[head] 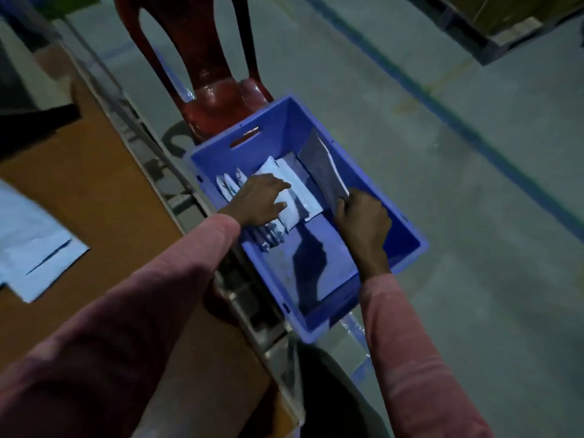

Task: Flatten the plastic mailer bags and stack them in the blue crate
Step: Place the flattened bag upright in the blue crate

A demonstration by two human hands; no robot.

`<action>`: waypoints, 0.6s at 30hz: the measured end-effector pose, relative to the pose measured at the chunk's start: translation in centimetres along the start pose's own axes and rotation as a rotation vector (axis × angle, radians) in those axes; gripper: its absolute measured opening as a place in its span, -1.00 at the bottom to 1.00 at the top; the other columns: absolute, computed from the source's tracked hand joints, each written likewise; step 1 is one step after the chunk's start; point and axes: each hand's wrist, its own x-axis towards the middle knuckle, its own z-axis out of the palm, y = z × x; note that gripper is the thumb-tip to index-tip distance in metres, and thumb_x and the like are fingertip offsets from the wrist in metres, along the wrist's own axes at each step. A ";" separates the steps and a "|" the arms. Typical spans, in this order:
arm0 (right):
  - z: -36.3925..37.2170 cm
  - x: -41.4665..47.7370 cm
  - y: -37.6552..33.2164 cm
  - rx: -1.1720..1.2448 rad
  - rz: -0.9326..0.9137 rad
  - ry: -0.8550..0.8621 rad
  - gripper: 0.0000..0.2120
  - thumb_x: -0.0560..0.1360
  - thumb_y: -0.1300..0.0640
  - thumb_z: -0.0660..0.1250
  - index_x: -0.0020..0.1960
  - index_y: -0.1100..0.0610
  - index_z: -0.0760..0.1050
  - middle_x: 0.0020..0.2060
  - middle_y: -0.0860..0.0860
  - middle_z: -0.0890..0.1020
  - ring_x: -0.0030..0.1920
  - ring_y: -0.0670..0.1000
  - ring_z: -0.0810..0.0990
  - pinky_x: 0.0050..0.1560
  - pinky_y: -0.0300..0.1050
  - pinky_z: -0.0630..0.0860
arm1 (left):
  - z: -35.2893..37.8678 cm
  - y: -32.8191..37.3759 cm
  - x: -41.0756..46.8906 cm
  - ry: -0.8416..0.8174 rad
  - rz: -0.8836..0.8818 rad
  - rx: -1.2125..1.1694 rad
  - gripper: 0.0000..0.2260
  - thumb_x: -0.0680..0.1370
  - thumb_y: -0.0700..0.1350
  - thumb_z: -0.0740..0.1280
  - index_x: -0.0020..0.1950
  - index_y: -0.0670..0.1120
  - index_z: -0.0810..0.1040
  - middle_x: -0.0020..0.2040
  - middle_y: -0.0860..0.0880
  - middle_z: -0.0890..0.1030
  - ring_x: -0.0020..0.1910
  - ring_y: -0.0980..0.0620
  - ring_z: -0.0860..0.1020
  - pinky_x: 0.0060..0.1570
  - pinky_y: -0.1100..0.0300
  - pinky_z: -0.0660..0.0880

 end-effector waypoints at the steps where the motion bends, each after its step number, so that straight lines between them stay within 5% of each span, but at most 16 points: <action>1: 0.6 0.8 0.3 -0.011 -0.002 -0.010 -0.79 0.58 0.02 0.28 0.03 0.16 0.56 -0.03 0.19 0.66 0.02 0.29 0.65 -0.14 0.08 0.53 | 1.3 -0.5 1.6 -0.025 0.021 0.032 -0.51 0.61 0.04 0.30 0.46 -0.20 0.51 0.40 -0.28 0.55 0.40 -0.30 0.48 0.37 -0.16 0.39; 6: 3.1 2.6 2.1 -0.022 0.032 -0.057 -0.79 0.60 0.03 0.27 0.04 0.17 0.54 -0.01 0.19 0.65 0.01 0.31 0.64 -0.17 0.05 0.47 | 6.5 -2.0 8.7 -0.201 0.034 0.204 -0.55 0.72 0.02 0.18 0.59 -0.10 0.34 0.59 -0.13 0.34 0.55 -0.15 0.30 0.47 -0.05 0.22; 10: 4.6 2.4 3.6 0.004 0.068 -0.087 -0.82 0.61 0.03 0.28 0.06 0.14 0.53 -0.01 0.16 0.64 -0.01 0.31 0.62 -0.22 0.01 0.33 | 9.2 -3.1 13.8 -0.272 0.060 0.264 -0.65 0.65 -0.11 0.22 0.44 -0.12 0.47 0.44 -0.11 0.49 0.44 -0.13 0.40 0.37 -0.03 0.26; 18: 4.2 2.7 5.9 0.042 0.135 -0.144 -0.82 0.60 0.02 0.30 0.06 0.12 0.55 -0.07 0.16 0.65 -0.04 0.32 0.61 -0.18 0.07 0.47 | 8.3 -4.5 15.4 -0.276 0.093 0.121 -0.74 0.71 -0.10 0.22 0.35 -0.06 0.58 0.26 -0.12 0.62 0.20 -0.21 0.58 0.09 0.01 0.40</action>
